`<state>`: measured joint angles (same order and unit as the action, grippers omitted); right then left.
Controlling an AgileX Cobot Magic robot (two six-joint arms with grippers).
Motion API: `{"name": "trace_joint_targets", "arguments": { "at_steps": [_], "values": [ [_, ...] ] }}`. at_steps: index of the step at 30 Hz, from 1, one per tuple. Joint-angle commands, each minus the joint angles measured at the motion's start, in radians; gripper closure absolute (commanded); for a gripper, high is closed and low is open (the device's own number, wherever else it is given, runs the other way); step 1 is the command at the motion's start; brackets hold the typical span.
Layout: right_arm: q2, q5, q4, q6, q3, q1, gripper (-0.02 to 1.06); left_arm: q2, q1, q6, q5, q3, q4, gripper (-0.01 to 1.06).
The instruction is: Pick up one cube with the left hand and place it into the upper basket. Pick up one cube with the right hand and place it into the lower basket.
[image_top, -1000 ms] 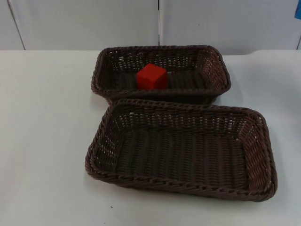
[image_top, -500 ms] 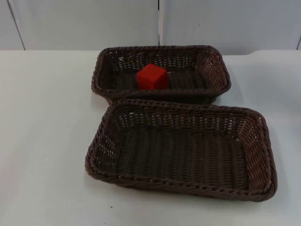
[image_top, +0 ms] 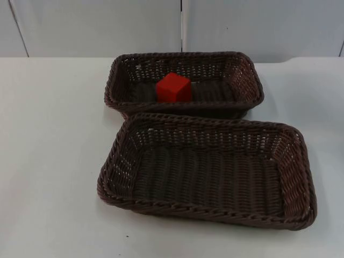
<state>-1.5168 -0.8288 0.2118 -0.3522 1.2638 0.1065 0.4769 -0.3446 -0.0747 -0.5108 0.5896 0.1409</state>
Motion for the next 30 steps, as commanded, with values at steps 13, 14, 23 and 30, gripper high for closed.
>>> {"name": "trace_joint_targets", "arguments": {
  "at_steps": [13, 14, 23, 30],
  "values": [
    [0.009, 0.047, 0.001, 0.000, -0.003, 0.223, 1.05, -0.007, -0.004, 0.003, 0.010, -0.004, 0.000, 0.08],
    [0.009, 0.047, 0.001, 0.000, -0.003, 0.223, 1.05, -0.007, -0.004, 0.003, 0.010, -0.004, 0.000, 0.08],
    [0.009, 0.041, 0.001, -0.007, -0.003, 0.401, 1.05, -0.007, -0.004, 0.003, 0.010, -0.004, 0.000, 0.08],
    [0.002, 0.039, 0.001, -0.020, -0.003, 0.502, 1.05, -0.007, -0.004, 0.003, 0.010, -0.004, 0.000, 0.08]
  ]
}}
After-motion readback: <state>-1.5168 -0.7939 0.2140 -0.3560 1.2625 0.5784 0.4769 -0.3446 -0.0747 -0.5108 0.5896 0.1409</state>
